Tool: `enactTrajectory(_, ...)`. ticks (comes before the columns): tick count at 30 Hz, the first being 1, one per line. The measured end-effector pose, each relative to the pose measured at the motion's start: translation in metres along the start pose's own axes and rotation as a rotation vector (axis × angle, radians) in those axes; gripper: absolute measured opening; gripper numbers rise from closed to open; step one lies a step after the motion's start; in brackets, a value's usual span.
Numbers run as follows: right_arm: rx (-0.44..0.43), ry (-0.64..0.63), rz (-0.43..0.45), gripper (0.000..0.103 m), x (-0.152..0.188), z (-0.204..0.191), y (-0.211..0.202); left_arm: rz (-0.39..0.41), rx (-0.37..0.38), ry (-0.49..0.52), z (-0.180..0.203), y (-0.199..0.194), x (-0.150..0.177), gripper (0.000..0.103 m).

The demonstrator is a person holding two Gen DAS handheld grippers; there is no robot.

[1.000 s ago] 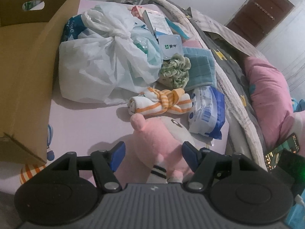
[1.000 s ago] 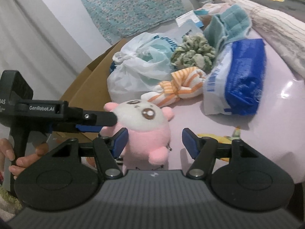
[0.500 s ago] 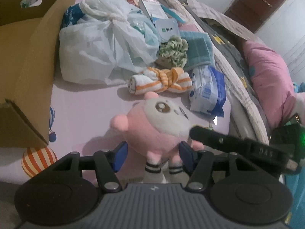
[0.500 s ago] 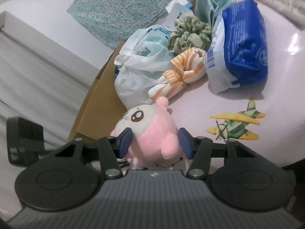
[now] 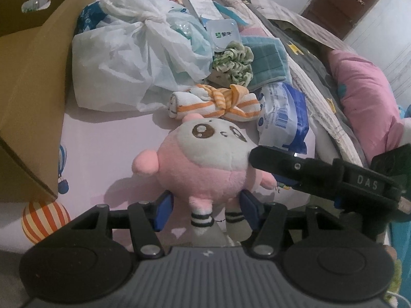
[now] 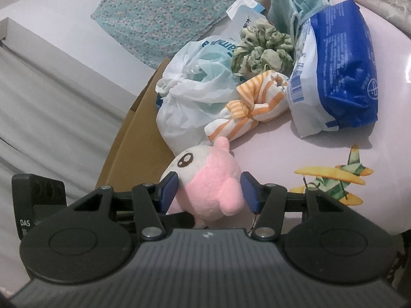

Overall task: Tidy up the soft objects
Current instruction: 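Lift the pink plush doll with the right gripper off the pile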

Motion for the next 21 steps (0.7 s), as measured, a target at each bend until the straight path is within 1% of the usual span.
enactTrajectory(6, 0.004, -0.003, 0.003, 0.055, -0.002, 0.002, 0.000, 0.010, -0.009, 0.014, 0.002, 0.001, -0.002, 0.059)
enactTrajectory(8, 0.005, 0.004, 0.006, 0.055, -0.002, 0.004, -0.002, 0.013, -0.013, 0.021, 0.002, 0.000, -0.002, 0.061)
enactTrajectory(10, 0.006, 0.009, 0.011, 0.056, -0.002, 0.005, -0.003, 0.017, -0.012, 0.030, 0.003, -0.002, -0.002, 0.066)
enactTrajectory(11, 0.005, 0.013, 0.011, 0.057, -0.003, 0.006, -0.004, 0.020, -0.011, 0.035, 0.003, -0.004, -0.002, 0.069)
enactTrajectory(13, 0.005, 0.025, 0.013, 0.059, -0.003, 0.009, -0.005, 0.027, -0.010, 0.045, 0.005, -0.008, -0.002, 0.071)
enactTrajectory(16, 0.005, 0.038, 0.015, 0.060, -0.002, 0.011, -0.008, 0.027, -0.010, 0.056, 0.005, -0.013, -0.002, 0.080)
enactTrajectory(19, 0.004, 0.048, 0.021, 0.061, -0.003, 0.013, -0.010, 0.035, -0.016, 0.069, 0.006, -0.018, -0.003, 0.082)
enactTrajectory(21, 0.001, 0.056, 0.022, 0.062, -0.003, 0.015, -0.011, 0.047, -0.019, 0.079, 0.006, -0.021, -0.004, 0.086)
Point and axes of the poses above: each gripper's, at about its wrist camera, not at the fingertips, and y roughly the way its jaws point, z to its right, x to its underside, the point moved 10 cm from there along y, roughly the way its jaws point, and after that the axes turned 8 degrees about -x, right-handed, at the moved point
